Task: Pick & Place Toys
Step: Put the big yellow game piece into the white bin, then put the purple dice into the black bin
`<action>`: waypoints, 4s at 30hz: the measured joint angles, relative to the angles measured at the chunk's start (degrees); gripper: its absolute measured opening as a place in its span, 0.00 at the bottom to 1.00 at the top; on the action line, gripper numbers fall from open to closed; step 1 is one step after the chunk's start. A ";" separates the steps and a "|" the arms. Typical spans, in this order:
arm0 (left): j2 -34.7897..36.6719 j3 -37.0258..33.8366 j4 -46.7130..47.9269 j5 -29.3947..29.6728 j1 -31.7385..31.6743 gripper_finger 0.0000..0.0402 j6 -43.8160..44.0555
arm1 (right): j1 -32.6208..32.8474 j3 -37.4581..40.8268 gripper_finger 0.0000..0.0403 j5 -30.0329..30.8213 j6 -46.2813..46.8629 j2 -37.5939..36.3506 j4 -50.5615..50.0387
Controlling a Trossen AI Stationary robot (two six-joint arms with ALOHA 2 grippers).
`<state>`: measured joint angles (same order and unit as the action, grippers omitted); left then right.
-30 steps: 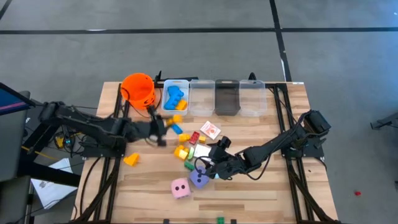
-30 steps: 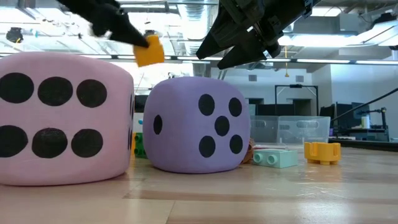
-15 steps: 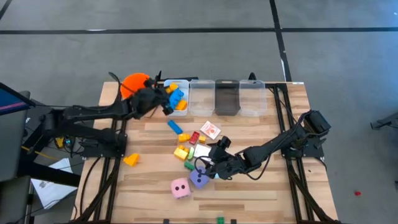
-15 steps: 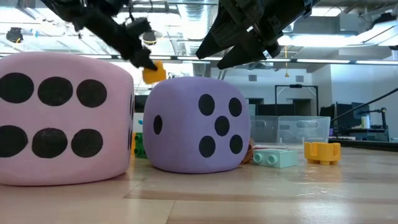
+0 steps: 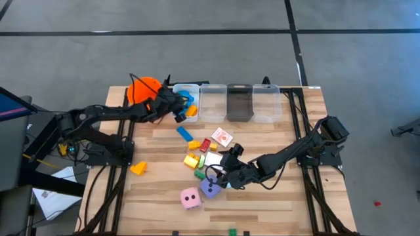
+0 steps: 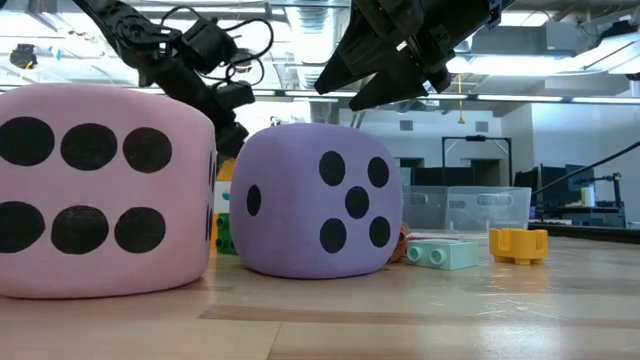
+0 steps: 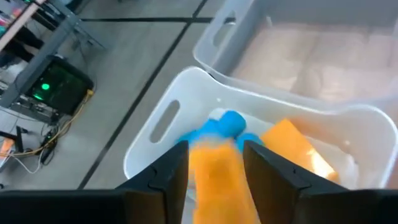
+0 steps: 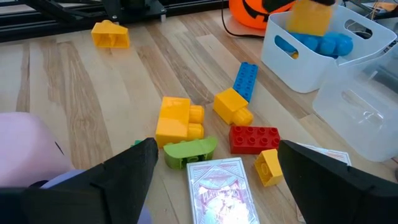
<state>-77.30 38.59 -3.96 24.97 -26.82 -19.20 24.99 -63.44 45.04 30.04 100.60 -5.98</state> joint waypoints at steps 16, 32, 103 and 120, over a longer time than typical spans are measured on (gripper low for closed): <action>12.46 0.02 5.06 -21.06 12.07 0.63 8.91 | 3.96 0.02 0.82 0.31 -4.69 -7.21 -3.55; 12.92 0.00 3.60 -30.64 32.35 0.62 20.61 | 18.08 7.03 0.82 10.80 7.08 -23.29 -25.54; -4.18 3.25 -16.38 -13.32 51.36 0.00 55.18 | 3.11 26.86 0.82 -20.77 -15.03 -0.90 49.75; -23.12 27.39 7.10 -23.40 54.20 0.00 62.16 | 2.69 26.84 0.82 -20.77 -7.18 -0.90 38.07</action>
<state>-100.42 65.98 3.14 1.58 27.38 42.95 27.68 -36.60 24.27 22.86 99.70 32.10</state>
